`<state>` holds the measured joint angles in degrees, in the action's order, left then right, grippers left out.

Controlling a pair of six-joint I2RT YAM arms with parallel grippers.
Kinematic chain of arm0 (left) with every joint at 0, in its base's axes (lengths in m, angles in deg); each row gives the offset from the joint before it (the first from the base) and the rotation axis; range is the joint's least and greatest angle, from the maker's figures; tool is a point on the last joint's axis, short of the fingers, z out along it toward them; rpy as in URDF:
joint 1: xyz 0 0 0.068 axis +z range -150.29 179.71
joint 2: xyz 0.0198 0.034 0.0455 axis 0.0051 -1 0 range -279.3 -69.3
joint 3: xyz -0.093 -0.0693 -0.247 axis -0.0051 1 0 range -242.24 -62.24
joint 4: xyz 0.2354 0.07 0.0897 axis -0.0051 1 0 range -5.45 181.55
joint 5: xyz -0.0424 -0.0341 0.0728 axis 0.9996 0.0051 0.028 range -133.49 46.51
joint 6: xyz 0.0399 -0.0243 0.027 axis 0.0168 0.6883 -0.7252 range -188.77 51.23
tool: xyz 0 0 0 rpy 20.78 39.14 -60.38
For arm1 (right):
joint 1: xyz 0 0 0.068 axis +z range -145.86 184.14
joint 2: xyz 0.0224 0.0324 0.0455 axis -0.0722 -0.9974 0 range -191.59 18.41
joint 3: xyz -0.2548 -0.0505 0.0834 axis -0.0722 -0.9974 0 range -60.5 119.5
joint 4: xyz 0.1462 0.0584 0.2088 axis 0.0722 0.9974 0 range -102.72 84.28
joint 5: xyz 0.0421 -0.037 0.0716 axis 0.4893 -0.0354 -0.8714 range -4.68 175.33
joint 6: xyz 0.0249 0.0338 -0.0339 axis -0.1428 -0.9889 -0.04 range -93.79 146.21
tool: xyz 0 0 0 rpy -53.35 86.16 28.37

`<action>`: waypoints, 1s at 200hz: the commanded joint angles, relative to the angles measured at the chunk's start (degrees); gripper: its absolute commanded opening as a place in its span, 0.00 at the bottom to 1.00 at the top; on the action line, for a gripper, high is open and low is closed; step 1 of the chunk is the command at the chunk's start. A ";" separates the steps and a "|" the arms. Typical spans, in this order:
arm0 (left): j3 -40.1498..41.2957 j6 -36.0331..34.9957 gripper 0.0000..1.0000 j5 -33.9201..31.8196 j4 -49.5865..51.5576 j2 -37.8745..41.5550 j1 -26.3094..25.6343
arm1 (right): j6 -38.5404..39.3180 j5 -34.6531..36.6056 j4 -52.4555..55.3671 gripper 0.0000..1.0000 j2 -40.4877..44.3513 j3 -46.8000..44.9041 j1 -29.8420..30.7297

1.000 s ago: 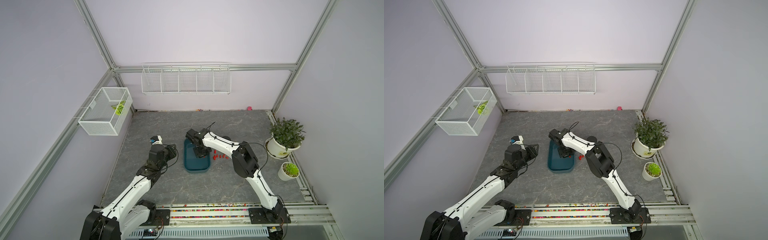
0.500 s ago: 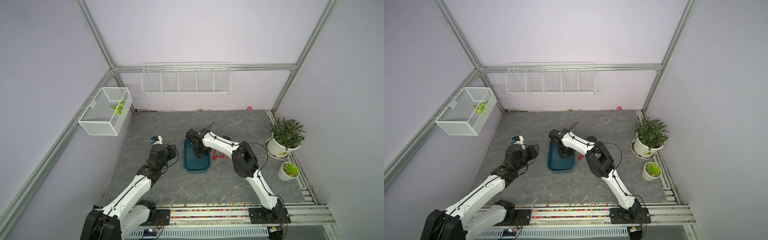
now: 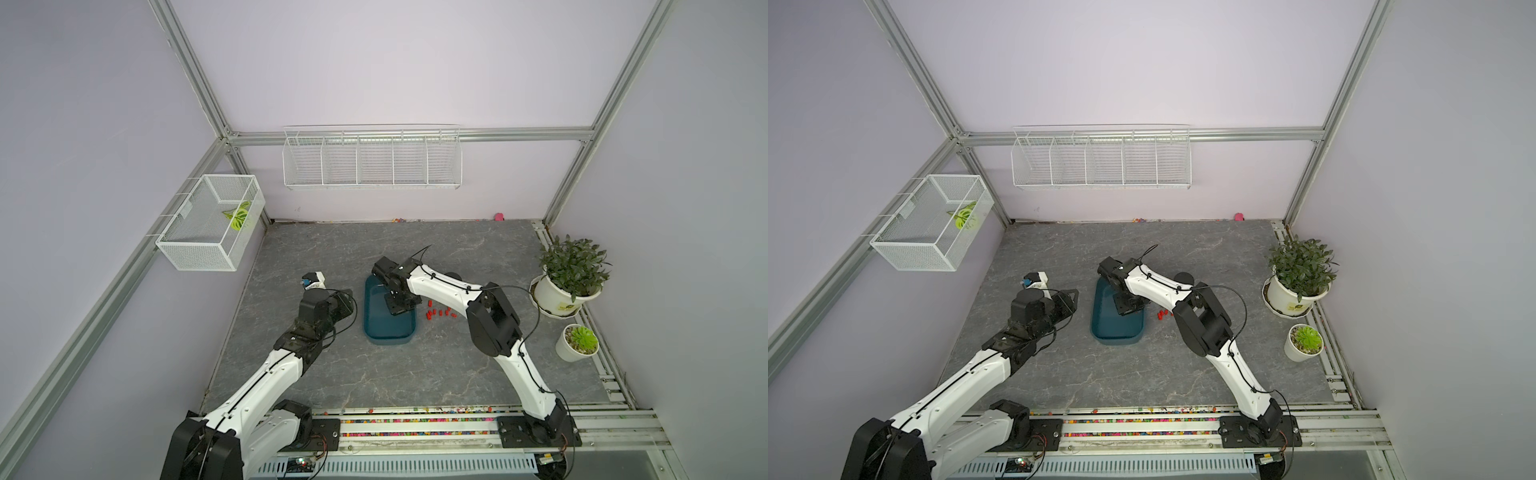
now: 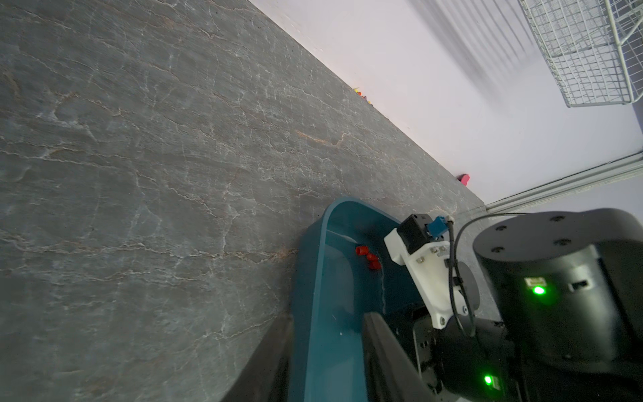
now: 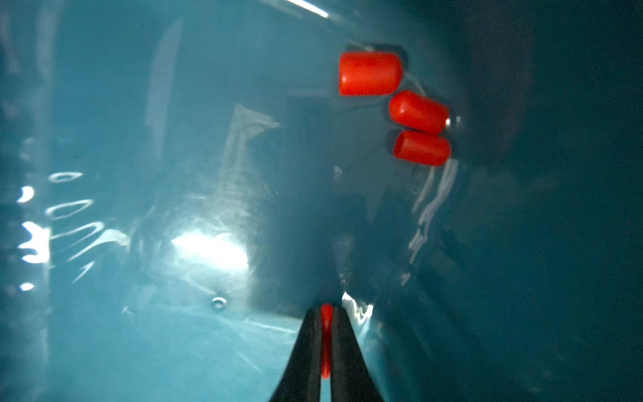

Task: Take the screw protection sleeves out of the storage box
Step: Pick up the screw protection sleeve from the storage box, then place the screw protection sleeve at the center of the board.

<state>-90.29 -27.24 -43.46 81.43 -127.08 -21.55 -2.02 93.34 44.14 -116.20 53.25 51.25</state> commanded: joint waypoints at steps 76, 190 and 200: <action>-0.87 0.03 0.40 0.34 -0.29 -0.58 0.31 | 0.37 -1.63 -3.27 0.10 10.40 -3.08 -0.09; -1.00 0.12 0.40 0.24 -0.05 -0.81 0.30 | 1.02 -3.16 -8.08 0.12 28.76 -21.04 -5.77; -0.98 0.15 0.40 0.19 -0.05 -0.69 0.28 | 1.29 -3.19 -8.21 0.12 29.84 -22.61 -6.43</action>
<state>-90.29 -27.24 -43.46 81.43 -127.56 -21.55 -1.80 90.95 37.35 -89.90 34.34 46.58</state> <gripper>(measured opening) 0.399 0.124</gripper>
